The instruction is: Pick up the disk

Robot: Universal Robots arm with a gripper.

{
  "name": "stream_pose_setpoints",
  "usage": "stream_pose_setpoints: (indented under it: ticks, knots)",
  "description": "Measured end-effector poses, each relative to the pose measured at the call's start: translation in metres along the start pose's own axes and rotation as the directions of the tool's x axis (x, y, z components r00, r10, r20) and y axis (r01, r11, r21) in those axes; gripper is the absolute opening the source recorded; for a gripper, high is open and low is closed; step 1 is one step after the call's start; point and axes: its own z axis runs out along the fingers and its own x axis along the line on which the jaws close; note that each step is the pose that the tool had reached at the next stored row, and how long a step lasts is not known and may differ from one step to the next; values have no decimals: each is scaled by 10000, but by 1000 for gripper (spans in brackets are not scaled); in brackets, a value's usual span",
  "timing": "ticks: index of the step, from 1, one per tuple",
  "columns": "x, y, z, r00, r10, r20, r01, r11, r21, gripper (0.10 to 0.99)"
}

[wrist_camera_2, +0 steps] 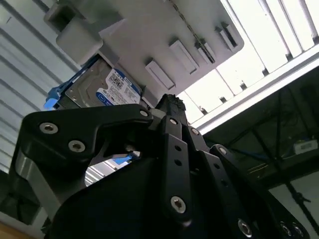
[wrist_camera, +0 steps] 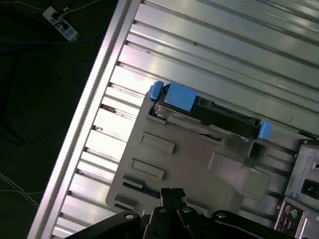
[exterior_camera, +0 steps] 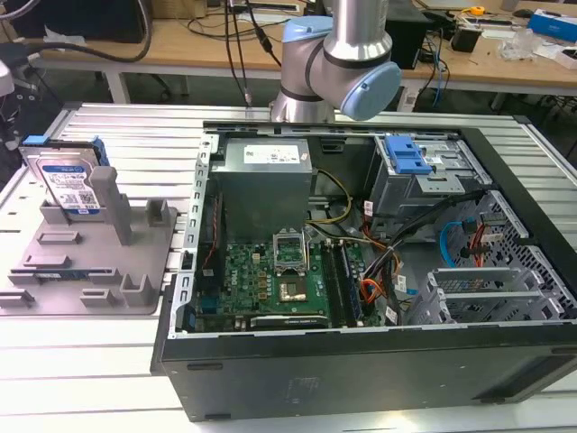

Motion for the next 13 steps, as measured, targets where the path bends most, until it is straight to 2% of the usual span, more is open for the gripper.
stream_pose_setpoints:
  ticks: [2,4,6,7,9,13]
  knots:
    - [0,0,0,9975,-713,-28,713,9975,-2,106]
    - [0,0,1,9901,-1400,-53,1400,9902,-6,106]
    - [0,0,1,9826,-1857,-70,1857,9826,-10,106]
    - [0,0,1,9757,-2188,-82,2188,9758,-13,106]
    - [0,0,1,9581,-2862,-108,2862,9582,-22,106]
    - [0,-1,2,9204,-3907,-147,3907,9205,-37,106]
